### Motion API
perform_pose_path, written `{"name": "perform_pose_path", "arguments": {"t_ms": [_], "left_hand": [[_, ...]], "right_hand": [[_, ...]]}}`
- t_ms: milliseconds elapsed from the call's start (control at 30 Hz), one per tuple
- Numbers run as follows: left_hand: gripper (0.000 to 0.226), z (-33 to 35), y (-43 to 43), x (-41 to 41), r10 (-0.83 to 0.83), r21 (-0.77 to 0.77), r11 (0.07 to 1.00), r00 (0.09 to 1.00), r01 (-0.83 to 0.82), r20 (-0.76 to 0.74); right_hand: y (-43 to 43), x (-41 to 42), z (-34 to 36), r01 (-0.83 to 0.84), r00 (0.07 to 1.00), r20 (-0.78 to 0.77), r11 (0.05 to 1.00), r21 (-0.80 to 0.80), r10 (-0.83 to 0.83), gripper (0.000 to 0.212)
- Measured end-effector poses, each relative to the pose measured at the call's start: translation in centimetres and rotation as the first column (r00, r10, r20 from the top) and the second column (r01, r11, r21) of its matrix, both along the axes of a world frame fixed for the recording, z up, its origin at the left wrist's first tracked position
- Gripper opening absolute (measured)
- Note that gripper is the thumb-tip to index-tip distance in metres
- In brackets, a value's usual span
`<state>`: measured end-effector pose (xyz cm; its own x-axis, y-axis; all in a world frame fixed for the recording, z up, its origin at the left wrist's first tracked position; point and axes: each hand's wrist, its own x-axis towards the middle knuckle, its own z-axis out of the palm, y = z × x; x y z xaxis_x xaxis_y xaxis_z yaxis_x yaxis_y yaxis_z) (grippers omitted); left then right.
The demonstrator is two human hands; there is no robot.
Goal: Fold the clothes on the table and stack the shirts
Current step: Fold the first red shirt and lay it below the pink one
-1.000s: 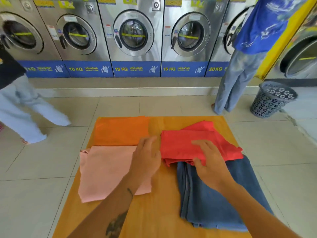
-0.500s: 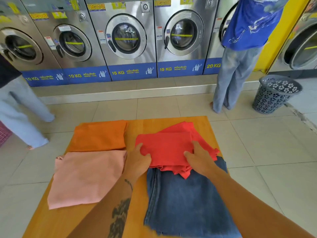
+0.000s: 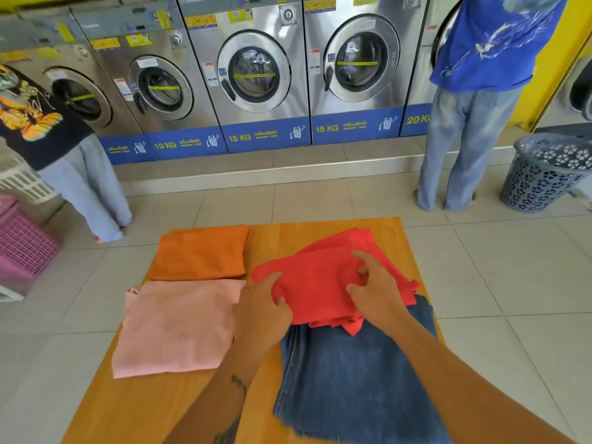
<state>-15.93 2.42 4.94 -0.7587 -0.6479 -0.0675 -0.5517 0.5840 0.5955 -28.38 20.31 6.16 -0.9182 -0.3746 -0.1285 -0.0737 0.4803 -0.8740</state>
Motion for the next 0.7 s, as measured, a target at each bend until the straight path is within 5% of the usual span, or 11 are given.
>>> {"name": "perform_pose_path", "arguments": {"t_ms": [133, 267, 600, 700], "left_hand": [[0.053, -2.1, -0.6, 2.6, 0.028, 0.286, 0.958, 0.993, 0.006, -0.114], [0.055, -2.8, -1.6, 2.1, 0.091, 0.603, 0.797, 0.989, -0.001, -0.119], [0.061, -1.2, -1.9, 2.5, -0.062, 0.369, 0.922, 0.984, 0.120, -0.164], [0.063, -0.9, -1.5, 3.5, -0.035, 0.429, 0.892, 0.969, 0.141, -0.245]], "right_hand": [[0.0, -0.4, -1.0, -0.013, 0.996, 0.090, 0.999, 0.038, 0.010, 0.070], [-0.5, -0.9, -1.4, -0.038, 0.995, 0.099, 0.988, 0.152, 0.023, 0.074], [-1.2, -1.1, -0.3, -0.087, 0.980, 0.176, 0.995, -0.043, 0.093, 0.077], [-1.6, 0.6, -0.3, -0.084, 0.985, 0.150, 0.996, -0.028, 0.087, 0.074]]}}
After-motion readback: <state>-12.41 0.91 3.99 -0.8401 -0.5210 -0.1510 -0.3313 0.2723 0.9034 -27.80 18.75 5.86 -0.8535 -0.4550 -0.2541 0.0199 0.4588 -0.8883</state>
